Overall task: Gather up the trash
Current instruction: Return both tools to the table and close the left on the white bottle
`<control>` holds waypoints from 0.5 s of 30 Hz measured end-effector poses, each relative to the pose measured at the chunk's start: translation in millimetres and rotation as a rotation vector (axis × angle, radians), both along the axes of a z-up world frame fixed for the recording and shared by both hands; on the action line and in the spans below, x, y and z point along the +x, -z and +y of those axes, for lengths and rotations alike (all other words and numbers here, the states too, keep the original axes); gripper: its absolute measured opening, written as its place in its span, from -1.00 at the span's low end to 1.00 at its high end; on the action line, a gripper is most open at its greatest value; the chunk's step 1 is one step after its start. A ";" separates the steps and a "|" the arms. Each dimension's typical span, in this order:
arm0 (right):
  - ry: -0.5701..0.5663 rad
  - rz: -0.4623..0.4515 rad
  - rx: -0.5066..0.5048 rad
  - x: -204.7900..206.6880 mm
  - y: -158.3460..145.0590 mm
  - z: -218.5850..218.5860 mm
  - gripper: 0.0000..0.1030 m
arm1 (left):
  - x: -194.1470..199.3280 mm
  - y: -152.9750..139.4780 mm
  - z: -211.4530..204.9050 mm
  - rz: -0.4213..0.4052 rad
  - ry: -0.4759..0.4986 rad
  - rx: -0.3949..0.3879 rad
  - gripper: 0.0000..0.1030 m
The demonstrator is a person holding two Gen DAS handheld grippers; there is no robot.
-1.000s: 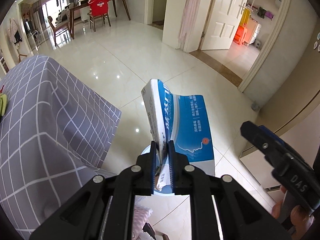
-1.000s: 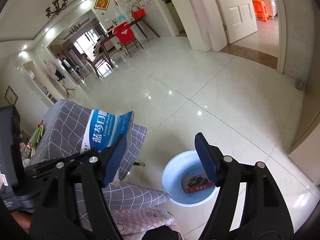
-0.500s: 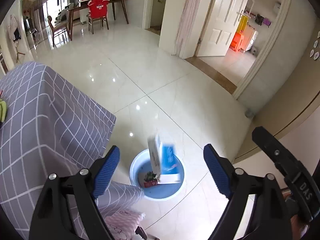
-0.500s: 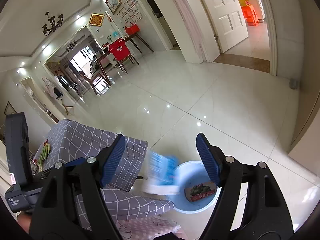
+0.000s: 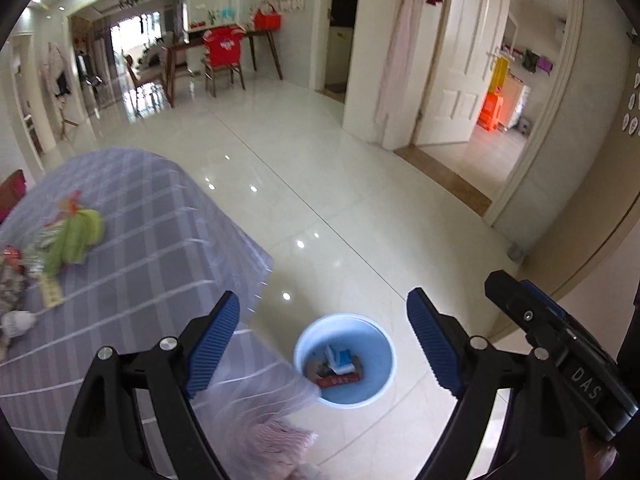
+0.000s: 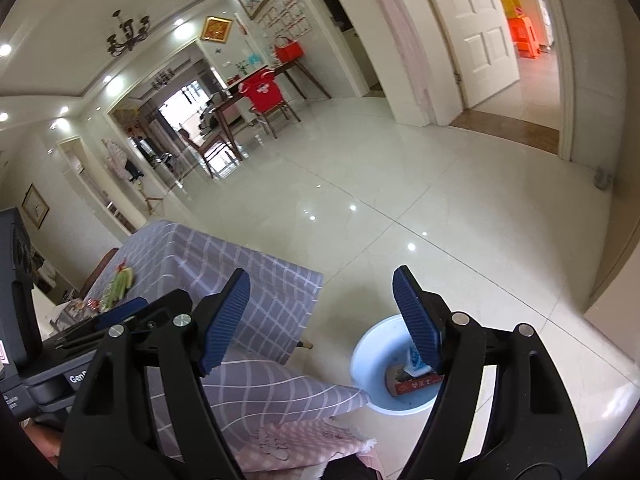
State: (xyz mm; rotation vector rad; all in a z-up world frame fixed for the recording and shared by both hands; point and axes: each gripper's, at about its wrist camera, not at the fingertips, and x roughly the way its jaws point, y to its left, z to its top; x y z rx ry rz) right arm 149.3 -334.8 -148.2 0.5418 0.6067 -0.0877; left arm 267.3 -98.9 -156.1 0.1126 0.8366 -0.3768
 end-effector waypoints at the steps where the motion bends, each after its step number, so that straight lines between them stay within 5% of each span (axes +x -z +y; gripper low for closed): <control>1: -0.014 -0.004 -0.004 1.4 -3.6 6.8 0.43 | -1.5 -4.7 7.1 -0.012 -0.014 0.008 0.63; 15: -0.306 -0.014 -0.069 58.5 -39.5 154.4 0.48 | 4.3 -24.4 193.0 -0.136 -0.197 0.262 0.63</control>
